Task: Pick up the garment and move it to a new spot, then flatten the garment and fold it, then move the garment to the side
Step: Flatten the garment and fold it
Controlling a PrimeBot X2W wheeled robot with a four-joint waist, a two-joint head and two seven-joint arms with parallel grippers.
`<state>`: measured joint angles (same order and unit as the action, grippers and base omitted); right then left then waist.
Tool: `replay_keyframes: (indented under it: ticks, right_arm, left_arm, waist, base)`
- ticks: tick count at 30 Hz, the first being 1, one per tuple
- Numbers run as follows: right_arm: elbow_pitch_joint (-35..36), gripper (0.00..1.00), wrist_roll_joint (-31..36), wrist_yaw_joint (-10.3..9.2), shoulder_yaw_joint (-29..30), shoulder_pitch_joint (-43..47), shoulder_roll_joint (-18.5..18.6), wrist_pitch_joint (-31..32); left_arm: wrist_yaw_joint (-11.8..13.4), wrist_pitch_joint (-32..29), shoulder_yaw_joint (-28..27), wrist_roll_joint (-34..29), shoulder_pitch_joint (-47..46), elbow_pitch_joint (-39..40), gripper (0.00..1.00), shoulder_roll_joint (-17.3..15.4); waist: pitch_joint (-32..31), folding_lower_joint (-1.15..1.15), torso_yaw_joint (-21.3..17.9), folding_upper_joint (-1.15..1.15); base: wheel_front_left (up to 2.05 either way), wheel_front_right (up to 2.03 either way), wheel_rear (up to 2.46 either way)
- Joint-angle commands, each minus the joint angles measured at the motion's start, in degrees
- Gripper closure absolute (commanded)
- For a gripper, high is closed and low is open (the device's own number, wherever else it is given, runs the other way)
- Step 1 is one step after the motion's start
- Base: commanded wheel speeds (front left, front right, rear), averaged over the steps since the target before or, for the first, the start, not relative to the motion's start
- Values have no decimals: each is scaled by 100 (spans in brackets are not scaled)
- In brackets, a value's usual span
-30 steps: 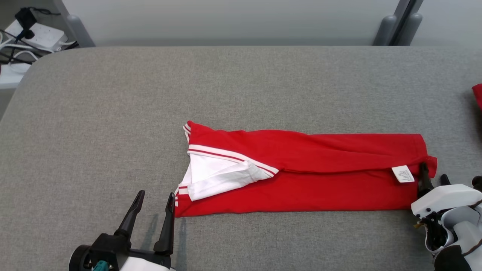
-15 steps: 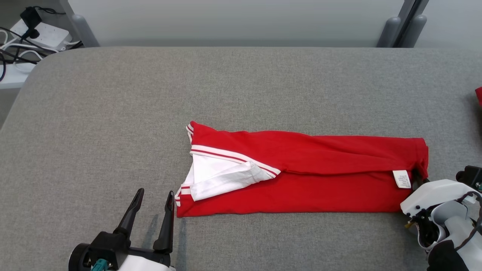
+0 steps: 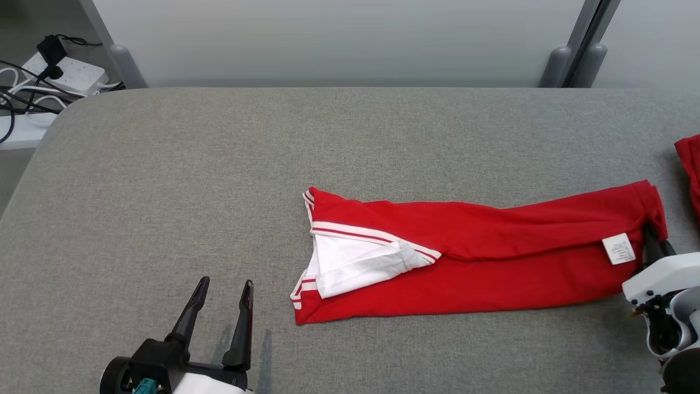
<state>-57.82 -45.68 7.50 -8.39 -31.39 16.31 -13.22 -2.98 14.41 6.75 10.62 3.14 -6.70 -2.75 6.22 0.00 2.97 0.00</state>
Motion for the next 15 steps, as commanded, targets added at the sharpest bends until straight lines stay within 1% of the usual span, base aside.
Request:
replay_keyframes:
  ticks: [1,5,9,13,14,15]
  right_arm:
    - [232,100,-99,-1,-197,121,49,-55]
    - [874,100,-535,-1,-563,352,29,51]
    - [1683,100,-1132,-1,-834,633,10,149]
    - [2481,100,-1586,-1,-1122,812,37,233]
    - [2652,100,-1688,-1,-1188,835,22,251]
    - [2652,100,-1688,-1,-1188,835,22,251]
  left_arm:
    - [-37,59,-173,26,-113,109,0,-13]
    - [-36,59,-125,51,-98,82,0,-13]
    - [-24,59,-82,94,-87,30,0,-13]
    - [-8,59,-15,144,-89,-2,0,-13]
    - [-3,59,4,159,-97,-14,0,-13]
    - [-3,59,4,159,-97,-14,0,-13]
  waist:
    - [-11,0,2,0]
    - [-35,0,33,0]
    - [-72,0,108,0]
    - [-70,0,212,0]
    - [-66,0,246,0]
    - [-66,0,246,0]
  base:
    - [0,0,0]
    - [0,0,0]
    - [0,0,0]
    - [0,0,0]
    - [0,0,0]
    - [0,0,0]
